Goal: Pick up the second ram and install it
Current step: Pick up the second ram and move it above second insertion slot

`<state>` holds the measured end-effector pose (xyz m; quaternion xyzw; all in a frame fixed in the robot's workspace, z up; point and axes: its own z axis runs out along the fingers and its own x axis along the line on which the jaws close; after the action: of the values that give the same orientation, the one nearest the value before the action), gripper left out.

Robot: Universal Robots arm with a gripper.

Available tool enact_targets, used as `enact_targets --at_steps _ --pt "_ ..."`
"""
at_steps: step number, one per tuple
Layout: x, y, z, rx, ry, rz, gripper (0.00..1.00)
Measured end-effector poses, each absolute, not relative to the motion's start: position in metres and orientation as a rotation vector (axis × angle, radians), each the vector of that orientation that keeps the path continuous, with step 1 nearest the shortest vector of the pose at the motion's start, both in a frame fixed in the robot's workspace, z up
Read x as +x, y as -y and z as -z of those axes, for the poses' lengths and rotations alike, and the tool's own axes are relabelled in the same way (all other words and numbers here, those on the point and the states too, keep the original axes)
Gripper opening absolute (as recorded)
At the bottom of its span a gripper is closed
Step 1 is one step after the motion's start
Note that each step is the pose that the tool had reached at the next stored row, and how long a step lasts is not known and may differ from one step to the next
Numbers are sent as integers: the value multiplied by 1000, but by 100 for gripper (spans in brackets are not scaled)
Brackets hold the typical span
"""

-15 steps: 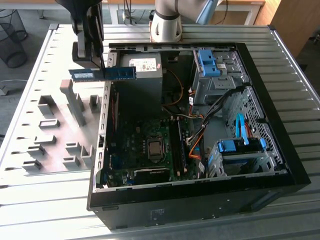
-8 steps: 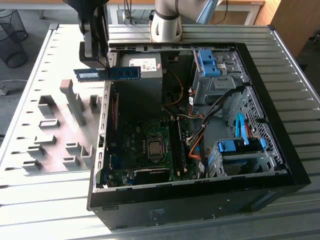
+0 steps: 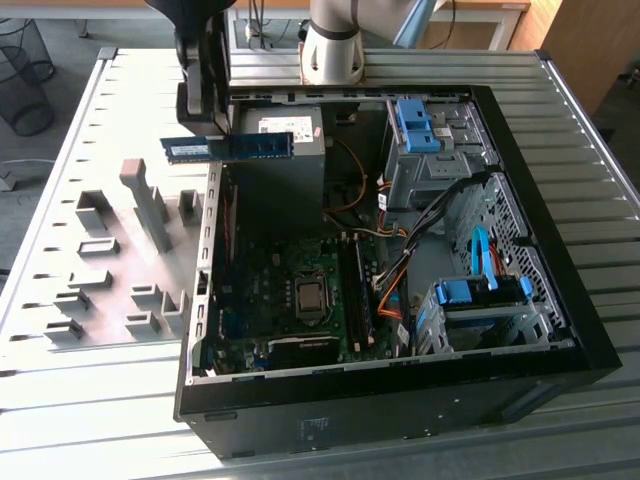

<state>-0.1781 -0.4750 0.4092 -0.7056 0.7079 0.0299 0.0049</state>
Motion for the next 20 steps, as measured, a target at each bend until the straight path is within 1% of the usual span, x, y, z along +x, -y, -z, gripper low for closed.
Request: enact_targets --at_steps 20 --pt "-141 475 -409 -2210 -2217 -94 14"
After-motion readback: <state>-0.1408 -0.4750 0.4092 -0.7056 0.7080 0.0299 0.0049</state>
